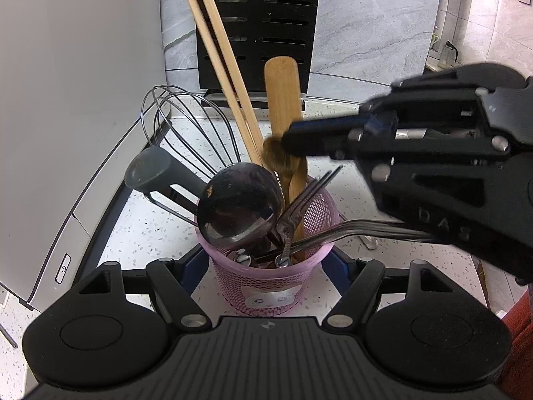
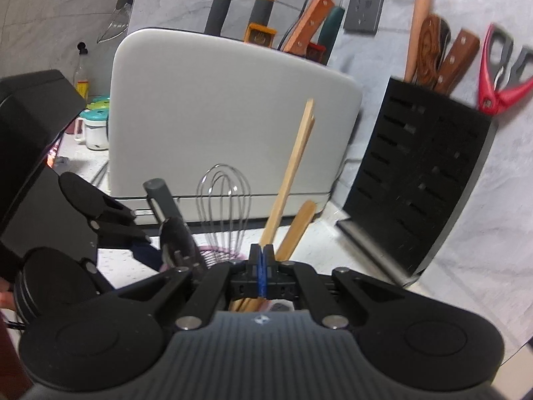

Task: Organize utensils
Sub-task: 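Lower the gold spoon into the pink cup and open the right gripper, then move the right gripper to the silver spoon and grasp it, then lift the silver spoon with the right gripper over the pink cup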

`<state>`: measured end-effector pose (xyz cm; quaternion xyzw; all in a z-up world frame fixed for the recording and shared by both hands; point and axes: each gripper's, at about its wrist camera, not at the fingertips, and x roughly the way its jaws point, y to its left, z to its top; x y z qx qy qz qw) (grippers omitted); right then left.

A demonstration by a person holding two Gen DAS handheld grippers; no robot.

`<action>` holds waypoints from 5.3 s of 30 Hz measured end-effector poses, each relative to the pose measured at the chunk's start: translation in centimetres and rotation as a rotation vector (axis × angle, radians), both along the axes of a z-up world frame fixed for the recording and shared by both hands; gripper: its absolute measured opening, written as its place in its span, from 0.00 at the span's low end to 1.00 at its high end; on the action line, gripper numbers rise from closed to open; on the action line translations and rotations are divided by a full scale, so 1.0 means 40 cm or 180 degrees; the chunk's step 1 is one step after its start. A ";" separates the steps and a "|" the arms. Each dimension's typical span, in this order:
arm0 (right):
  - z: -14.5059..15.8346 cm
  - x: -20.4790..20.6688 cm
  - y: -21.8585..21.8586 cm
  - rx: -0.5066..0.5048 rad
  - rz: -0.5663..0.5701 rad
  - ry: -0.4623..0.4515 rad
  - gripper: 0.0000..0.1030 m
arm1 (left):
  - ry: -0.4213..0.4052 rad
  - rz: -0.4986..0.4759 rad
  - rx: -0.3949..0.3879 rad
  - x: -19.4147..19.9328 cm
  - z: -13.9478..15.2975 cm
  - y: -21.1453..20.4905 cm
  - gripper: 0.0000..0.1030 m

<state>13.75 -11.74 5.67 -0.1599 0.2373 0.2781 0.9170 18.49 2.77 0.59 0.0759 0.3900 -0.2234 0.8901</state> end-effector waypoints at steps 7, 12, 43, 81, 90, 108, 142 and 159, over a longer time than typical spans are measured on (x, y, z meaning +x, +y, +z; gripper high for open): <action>-0.012 0.020 -0.008 0.0146 -0.0053 0.0317 0.00 | -0.0003 -0.0005 0.0001 -0.002 0.001 0.000 0.83; -0.004 0.031 -0.028 0.0382 -0.0140 0.0504 0.02 | -0.0002 -0.0003 0.0000 -0.002 0.001 -0.001 0.83; -0.094 0.188 -0.180 0.0670 -0.1088 0.1214 0.23 | -0.0005 -0.0006 -0.0002 0.000 0.000 0.000 0.83; -0.225 0.259 -0.113 -0.0040 -0.1147 0.1437 0.29 | -0.0012 0.0005 -0.0009 0.000 0.001 0.001 0.83; -0.224 0.256 -0.104 -0.0126 -0.1128 0.1385 0.21 | -0.0012 0.0001 -0.0010 0.000 0.001 0.001 0.83; -0.166 0.233 -0.115 0.0061 -0.1071 0.1363 0.00 | -0.0012 0.0003 -0.0009 0.000 0.002 0.001 0.83; 0.121 0.047 -0.112 0.1218 -0.0870 -0.0173 0.00 | -0.0013 0.0001 -0.0010 0.000 0.002 0.001 0.83; 0.060 0.028 -0.050 0.0826 -0.0655 -0.0082 0.00 | -0.0012 0.0002 -0.0011 -0.001 0.002 0.001 0.83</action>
